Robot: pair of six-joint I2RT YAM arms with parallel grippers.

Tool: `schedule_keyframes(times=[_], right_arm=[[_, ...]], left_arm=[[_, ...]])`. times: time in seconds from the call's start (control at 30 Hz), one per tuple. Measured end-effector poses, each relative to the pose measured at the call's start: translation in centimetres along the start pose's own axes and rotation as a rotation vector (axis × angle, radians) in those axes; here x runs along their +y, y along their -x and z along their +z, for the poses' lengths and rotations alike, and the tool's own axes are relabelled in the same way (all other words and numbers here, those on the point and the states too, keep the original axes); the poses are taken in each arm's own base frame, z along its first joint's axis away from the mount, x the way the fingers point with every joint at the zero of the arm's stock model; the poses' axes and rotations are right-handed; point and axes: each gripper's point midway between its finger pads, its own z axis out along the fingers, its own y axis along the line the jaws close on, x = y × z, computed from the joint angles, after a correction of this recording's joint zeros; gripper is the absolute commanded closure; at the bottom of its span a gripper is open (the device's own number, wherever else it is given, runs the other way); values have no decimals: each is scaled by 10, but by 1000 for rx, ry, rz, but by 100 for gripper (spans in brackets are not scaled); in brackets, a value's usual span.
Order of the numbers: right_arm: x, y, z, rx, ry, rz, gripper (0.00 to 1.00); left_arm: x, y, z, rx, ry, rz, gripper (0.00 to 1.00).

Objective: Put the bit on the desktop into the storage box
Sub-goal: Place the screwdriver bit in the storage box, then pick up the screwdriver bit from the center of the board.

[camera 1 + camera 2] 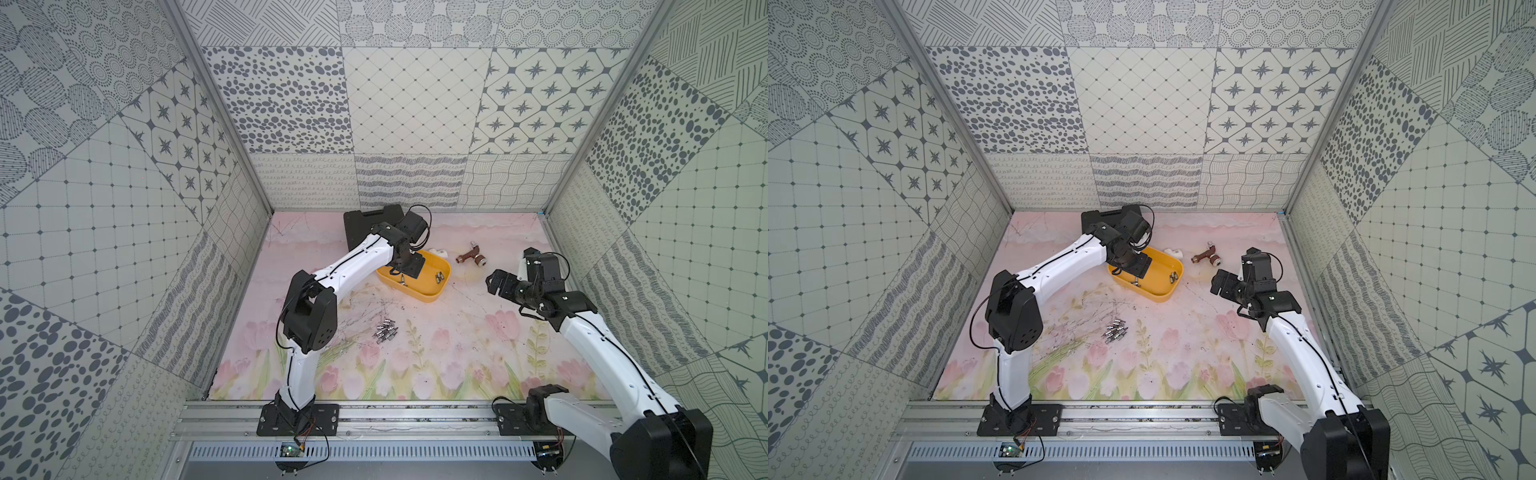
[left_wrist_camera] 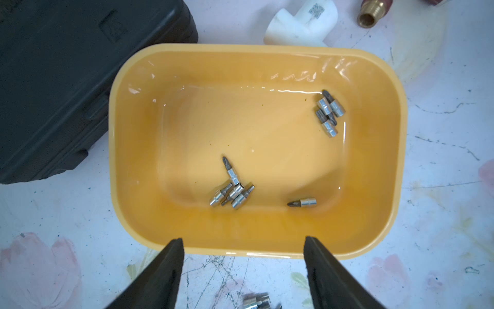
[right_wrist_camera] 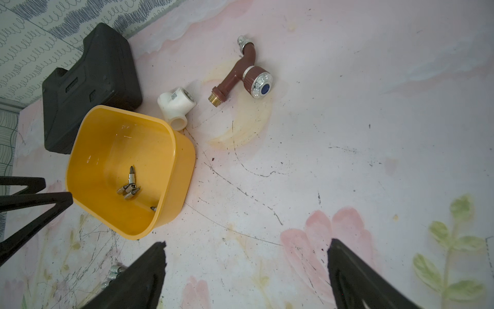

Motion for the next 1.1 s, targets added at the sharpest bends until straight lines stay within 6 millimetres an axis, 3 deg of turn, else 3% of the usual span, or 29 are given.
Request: schedule_keyframes(times=[0.3, 0.57, 1.1], right_arm=[[-1, -1, -5, -1, 0, -2, 4], [2, -4, -5, 13, 18, -3, 3], [4, -7, -4, 29, 33, -5, 4]], left_arm=[[6, -25, -35, -27, -5, -15, 23], [2, -58, -52, -8, -12, -24, 28], [-5, -152, -25, 198, -9, -56, 46]])
